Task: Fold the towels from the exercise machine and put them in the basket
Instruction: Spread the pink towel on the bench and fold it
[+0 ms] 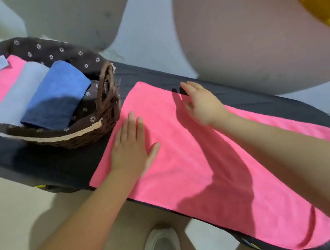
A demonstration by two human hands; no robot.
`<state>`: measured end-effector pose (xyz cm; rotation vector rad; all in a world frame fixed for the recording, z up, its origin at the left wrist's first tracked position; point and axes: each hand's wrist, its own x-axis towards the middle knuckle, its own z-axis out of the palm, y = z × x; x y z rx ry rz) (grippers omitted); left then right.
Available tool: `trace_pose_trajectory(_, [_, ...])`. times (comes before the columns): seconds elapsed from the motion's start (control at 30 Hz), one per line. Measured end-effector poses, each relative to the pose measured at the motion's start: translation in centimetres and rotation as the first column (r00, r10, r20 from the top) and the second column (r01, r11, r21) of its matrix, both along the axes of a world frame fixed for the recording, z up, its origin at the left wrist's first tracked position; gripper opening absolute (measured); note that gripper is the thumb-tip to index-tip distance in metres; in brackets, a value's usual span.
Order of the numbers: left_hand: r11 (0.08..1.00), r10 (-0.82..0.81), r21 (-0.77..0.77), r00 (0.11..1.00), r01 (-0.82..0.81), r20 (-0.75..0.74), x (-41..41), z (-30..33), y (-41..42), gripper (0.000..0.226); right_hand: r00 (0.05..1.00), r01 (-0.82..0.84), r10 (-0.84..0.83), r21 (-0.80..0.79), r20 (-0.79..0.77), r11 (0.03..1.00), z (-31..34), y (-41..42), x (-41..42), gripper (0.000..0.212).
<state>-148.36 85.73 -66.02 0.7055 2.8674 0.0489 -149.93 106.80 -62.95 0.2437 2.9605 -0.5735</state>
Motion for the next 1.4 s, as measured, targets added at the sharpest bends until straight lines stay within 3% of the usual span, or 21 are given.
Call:
trace_pose_trajectory(0.17, [0.942,-0.333,0.034,0.942,0.333,0.024,2.2,2.6,5.8,0.069,0.979,0.178,-0.18,0.031,0.1,0.984,3.2,8.3,8.6,0.03])
trace_pose_trajectory(0.33, [0.752,-0.65,0.0,0.74,0.66,0.172,6.5,6.1,13.9,0.064,0.899,0.424,-0.427,0.045,0.104,0.904,6.1,12.6,17.8,0.031])
trace_pose_trajectory(0.43, [0.629,-0.77,0.015,0.62,0.777,0.149,9.8,7.4,17.8,0.058,0.823,0.549,-0.545,0.022,0.159,0.836,5.5,14.5,23.4,0.03])
trace_pose_trajectory(0.6, [0.507,-0.847,0.009,0.496,0.862,0.19,14.9,5.6,22.2,0.055,0.851,0.476,-0.424,-0.114,0.31,0.872,3.9,14.4,30.1,0.031])
trace_pose_trajectory(0.77, [0.527,-0.811,0.01,0.499,0.85,0.306,16.6,3.5,24.1,0.071,0.871,0.423,-0.401,-0.017,0.283,0.906,2.3,14.1,31.6,0.035])
trace_pose_trajectory(0.9, [0.527,-0.806,-0.006,0.502,0.85,0.314,16.7,2.8,24.4,0.085,0.908,0.373,-0.318,-0.182,0.272,0.91,3.8,15.1,33.1,0.026])
trace_pose_trajectory(0.97, [0.527,-0.811,0.015,0.498,0.85,0.307,16.6,2.5,24.4,0.089,0.897,0.36,-0.292,-0.165,0.332,0.918,4.6,16.0,34.1,0.031])
trace_pose_trajectory(1.03, [0.536,-0.809,0.038,0.499,0.844,0.311,16.6,2.5,24.4,0.091,0.843,0.365,-0.254,-0.157,0.475,0.918,5.1,16.5,35.1,0.034])
trace_pose_trajectory(1.1, [0.532,-0.814,0.047,0.496,0.845,0.302,16.4,2.7,24.6,0.092,0.712,0.402,-0.194,-0.164,0.675,0.901,5.6,16.6,35.7,0.033])
trace_pose_trajectory(1.17, [0.537,-0.818,0.063,0.502,0.841,0.279,16.2,2.9,25.0,0.089,0.616,0.453,-0.218,-0.114,0.757,0.884,5.5,16.7,35.9,0.031])
trace_pose_trajectory(1.2, [0.553,-0.815,0.08,0.517,0.83,0.263,16.0,3.0,25.2,0.084,0.642,0.465,-0.29,-0.06,0.71,0.883,5.2,17.0,35.7,0.029])
trace_pose_trajectory(1.27, [0.607,-0.787,0.118,0.576,0.786,0.22,15.7,2.9,25.9,0.072,0.739,0.518,-0.488,0.07,0.464,0.852,4.3,17.5,34.9,0.024])
trace_pose_trajectory(1.33, [0.669,-0.743,0.129,0.648,0.732,0.169,15.0,2.4,26.6,0.066,0.744,0.64,-0.631,0.036,0.222,0.768,2.9,18.2,33.6,0.025])
trace_pose_trajectory(1.4, [0.697,-0.717,0.099,0.686,0.71,0.126,14.0,1.7,27.4,0.064,0.725,0.687,-0.682,-0.031,0.091,0.726,1.4,19.3,31.7,0.027])
